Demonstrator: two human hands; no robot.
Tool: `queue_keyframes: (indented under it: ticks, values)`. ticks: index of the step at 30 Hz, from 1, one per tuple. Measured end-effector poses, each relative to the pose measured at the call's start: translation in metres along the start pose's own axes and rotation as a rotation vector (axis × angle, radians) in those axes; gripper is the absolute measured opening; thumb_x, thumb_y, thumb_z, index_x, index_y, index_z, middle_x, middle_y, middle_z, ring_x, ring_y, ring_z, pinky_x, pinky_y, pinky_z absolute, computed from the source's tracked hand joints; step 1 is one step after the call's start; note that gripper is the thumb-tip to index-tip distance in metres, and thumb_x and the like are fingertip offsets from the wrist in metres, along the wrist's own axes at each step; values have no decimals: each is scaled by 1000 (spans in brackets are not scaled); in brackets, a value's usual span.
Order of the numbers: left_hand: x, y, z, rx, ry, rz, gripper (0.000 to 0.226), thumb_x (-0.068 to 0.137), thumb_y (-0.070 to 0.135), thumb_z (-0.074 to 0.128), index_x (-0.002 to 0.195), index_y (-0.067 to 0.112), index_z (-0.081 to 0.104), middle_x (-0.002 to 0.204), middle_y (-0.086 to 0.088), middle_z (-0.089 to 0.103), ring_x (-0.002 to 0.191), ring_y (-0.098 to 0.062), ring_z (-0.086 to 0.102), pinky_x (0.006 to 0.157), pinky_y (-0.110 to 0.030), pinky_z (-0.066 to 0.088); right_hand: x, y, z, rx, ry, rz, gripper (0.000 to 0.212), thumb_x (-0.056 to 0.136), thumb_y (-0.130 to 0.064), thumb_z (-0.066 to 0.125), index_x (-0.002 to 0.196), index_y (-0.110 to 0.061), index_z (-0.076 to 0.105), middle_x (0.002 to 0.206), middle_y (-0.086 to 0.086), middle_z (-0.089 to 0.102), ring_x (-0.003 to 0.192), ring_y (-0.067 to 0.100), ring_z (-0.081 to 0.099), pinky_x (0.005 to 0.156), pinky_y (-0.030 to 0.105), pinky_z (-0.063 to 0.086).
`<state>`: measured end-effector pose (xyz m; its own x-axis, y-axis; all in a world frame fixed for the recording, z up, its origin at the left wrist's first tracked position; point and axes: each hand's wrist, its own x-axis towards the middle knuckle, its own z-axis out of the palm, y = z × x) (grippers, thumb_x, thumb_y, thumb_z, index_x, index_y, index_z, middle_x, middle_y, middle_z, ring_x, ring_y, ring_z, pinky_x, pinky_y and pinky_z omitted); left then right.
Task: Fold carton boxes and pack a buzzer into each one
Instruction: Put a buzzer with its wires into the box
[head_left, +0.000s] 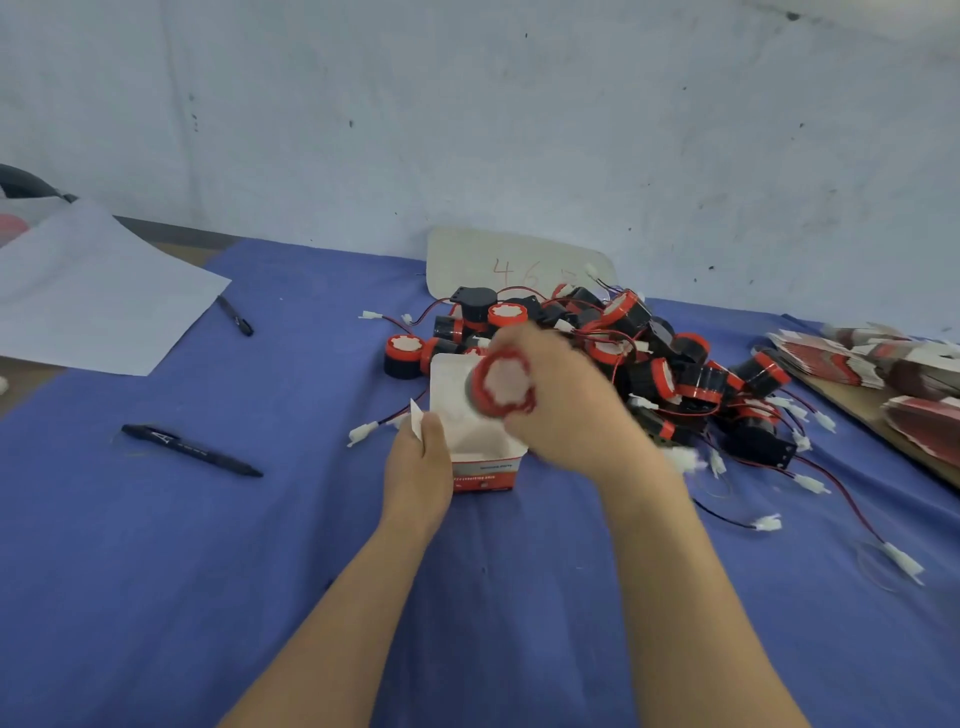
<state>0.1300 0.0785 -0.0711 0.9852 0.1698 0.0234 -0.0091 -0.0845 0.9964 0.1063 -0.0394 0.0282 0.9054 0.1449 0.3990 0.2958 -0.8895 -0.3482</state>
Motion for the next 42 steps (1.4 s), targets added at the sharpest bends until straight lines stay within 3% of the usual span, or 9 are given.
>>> queue_keyframes:
  ticks: [4,10,15,22,25,33,36,40,42]
  values:
    - [-1,3,1,-61,-6,-30,50,103,45,18,111,20,61,103,2,63,96,-15,57,81,-28,44,-4,-1,40,13,-255,24,57,80,-12,61,132,-29,45,124,4,55,112,28,53,91,37,45]
    - [4,1,-2,-16,-7,-65,44,103,34,23,117,13,59,106,-4,65,91,-14,58,74,-28,44,-7,8,54,189,-132,115,56,84,-39,66,135,-27,47,124,-1,58,112,18,54,89,26,44]
    - [5,2,-4,-26,-16,-93,36,102,27,29,117,15,60,107,-5,66,99,-19,60,85,-35,50,-10,9,59,88,-70,104,53,84,-44,63,133,-28,50,119,-2,55,106,17,53,81,24,40]
    - [2,3,-2,-23,1,-53,34,103,22,28,105,14,60,91,-1,64,80,-11,57,60,-21,42,-13,16,55,177,-48,158,48,77,-43,68,117,-22,52,103,-8,62,93,13,58,77,29,50]
    - [2,4,-2,-53,-15,-61,37,102,23,27,106,9,62,100,-8,67,90,-19,61,73,-30,48,-11,13,54,143,-73,182,45,77,-44,66,114,-22,57,93,-9,59,85,12,57,68,25,47]
    - [1,7,-3,-82,-47,-90,24,98,30,41,110,18,59,105,-4,67,98,-21,63,92,-44,51,-10,2,57,48,-134,155,29,83,-36,59,104,-17,66,97,0,68,88,19,59,71,31,50]
    - [1,7,-5,-100,-57,-78,18,93,16,47,105,16,61,100,-5,70,92,-18,65,81,-36,55,-11,0,58,-4,-166,131,23,90,-32,52,97,-12,62,90,3,65,84,23,58,67,32,47]
    - [4,6,-7,-66,-66,-70,12,90,13,57,98,20,60,88,2,67,74,-6,61,51,-11,48,-12,-1,57,-71,-281,99,25,95,-24,44,103,-7,61,102,11,57,91,28,56,72,32,45]
    - [7,6,-9,-43,-99,-81,15,88,12,61,102,15,63,93,-3,69,77,-10,64,55,-15,51,-11,-5,56,-187,-342,77,27,95,-25,43,107,-8,59,110,11,45,100,28,48,80,32,39]
